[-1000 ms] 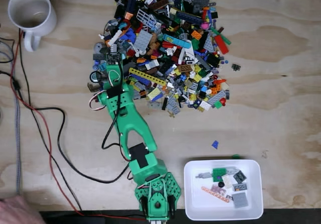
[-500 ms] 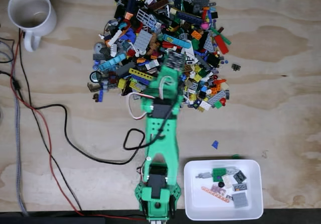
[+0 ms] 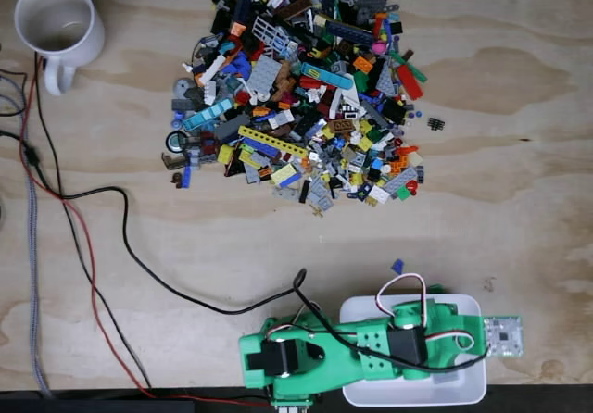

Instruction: Find the closest Lego and put it in the bin.

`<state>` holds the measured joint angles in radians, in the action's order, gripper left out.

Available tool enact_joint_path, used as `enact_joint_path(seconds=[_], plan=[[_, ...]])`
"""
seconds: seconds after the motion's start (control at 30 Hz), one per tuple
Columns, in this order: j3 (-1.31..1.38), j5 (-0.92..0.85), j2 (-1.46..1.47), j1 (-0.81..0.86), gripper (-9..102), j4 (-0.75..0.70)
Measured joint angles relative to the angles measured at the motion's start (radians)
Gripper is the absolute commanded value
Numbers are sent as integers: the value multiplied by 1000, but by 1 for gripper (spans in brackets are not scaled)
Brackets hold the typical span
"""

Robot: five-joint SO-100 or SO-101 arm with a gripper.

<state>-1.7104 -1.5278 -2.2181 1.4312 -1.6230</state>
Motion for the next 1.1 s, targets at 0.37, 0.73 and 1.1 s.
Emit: enact_joint_path(seconds=[0.37, 0.73, 1.1], plan=[[-121, -61, -115, 54, 27, -63], [-169, 31, -161, -140, 0, 64], [-380, 278, -196, -969, 0, 244]])
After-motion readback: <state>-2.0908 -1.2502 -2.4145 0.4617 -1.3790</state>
